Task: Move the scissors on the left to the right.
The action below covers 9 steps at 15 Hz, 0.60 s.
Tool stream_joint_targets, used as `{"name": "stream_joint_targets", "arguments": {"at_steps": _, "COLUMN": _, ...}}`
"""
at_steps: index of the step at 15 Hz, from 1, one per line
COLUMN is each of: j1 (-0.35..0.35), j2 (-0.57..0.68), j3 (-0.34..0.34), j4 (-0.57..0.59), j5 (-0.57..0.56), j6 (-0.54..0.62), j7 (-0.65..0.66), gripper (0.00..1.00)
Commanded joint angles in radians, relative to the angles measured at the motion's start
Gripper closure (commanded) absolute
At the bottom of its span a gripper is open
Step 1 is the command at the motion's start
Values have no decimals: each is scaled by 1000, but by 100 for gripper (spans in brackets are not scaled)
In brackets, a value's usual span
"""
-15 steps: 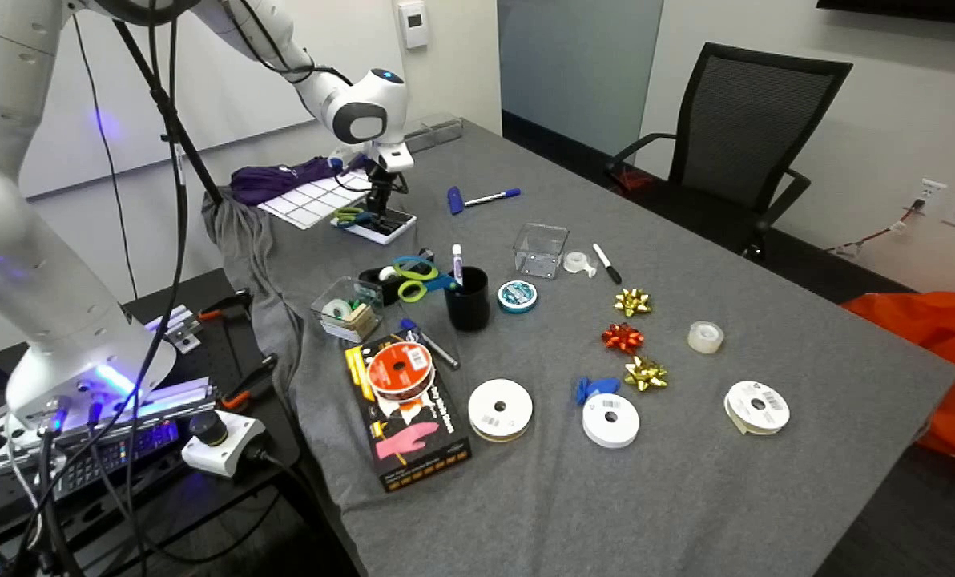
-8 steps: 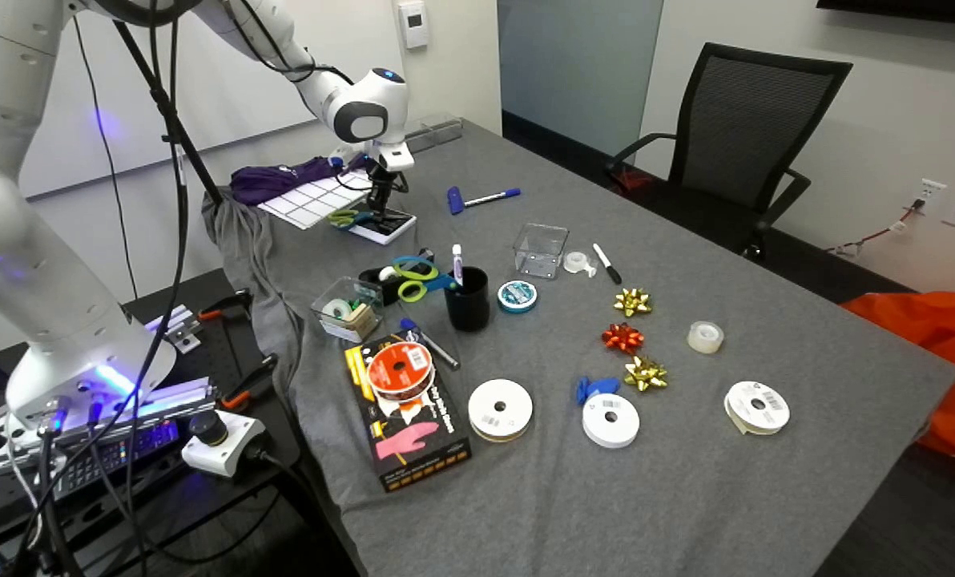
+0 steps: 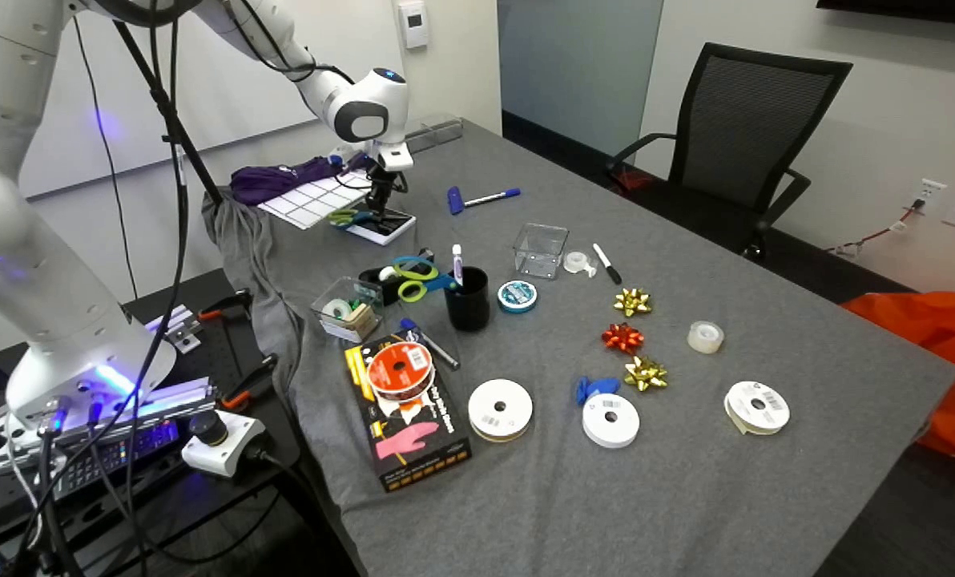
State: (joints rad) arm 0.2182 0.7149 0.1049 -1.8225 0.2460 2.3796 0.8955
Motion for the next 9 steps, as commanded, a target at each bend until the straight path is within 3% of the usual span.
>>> {"name": "stream_joint_targets", "arguments": {"at_steps": 1, "j1": 11, "j2": -33, "j3": -13, "j4": -37, "j5": 27, "j6": -6, "j7": 24, "gripper": 95}}
{"name": "stream_joint_targets", "arguments": {"at_steps": 9, "j1": -20, "j2": -95, "j3": 6, "j4": -39, "j5": 112, "j6": -23, "j7": 56, "gripper": 95}}
